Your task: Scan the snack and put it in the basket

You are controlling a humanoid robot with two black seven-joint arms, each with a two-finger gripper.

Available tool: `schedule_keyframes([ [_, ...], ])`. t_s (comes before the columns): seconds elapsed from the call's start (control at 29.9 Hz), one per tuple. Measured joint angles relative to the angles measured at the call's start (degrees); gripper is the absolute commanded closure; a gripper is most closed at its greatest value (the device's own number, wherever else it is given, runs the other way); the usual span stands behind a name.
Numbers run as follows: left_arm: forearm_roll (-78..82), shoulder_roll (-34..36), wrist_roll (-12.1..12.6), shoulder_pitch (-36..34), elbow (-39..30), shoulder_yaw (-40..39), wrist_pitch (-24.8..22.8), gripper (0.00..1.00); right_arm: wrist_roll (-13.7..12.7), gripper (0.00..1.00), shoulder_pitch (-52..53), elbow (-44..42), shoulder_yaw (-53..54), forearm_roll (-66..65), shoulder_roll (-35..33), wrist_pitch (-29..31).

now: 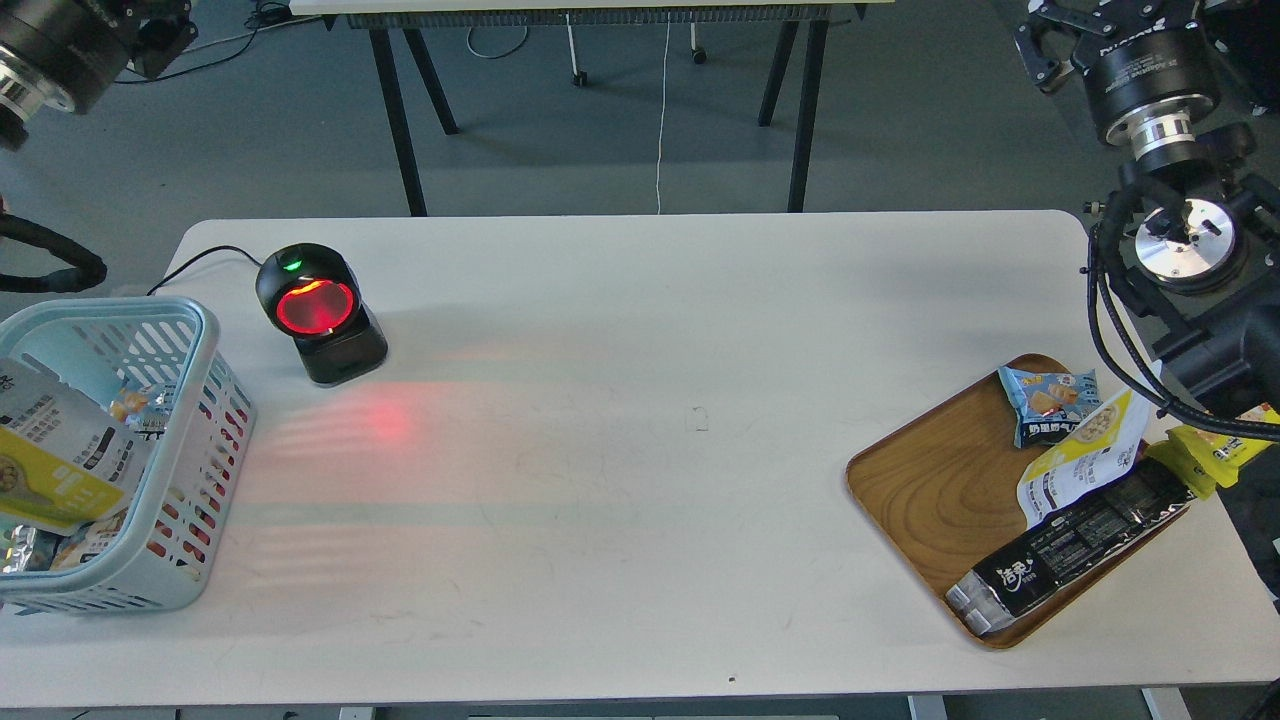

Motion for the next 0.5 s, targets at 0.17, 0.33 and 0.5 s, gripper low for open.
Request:
schedule_keyframes([
  [0.17, -13.50, -9.20, 1.87, 0.34, 11.72, -3.07, -1.20, 0.00, -2.25, 0.01, -0.13, -3.50, 2.57, 0.05, 2.74, 0.00],
  [0.33, -24.35, -15.54, 1.94, 1.34, 16.34, -6.31, -1.25, 0.00, -2.25, 0.01, -0.75, -7.64, 4.77, 0.10, 6.84, 0.00],
  [0.5, -29.58, -19.03, 2.05, 3.49, 16.74, -9.34, -1.25, 0.00, -2.08, 0.01, -2.84, -7.98, 5.47, 0.13, 8.75, 0.00],
])
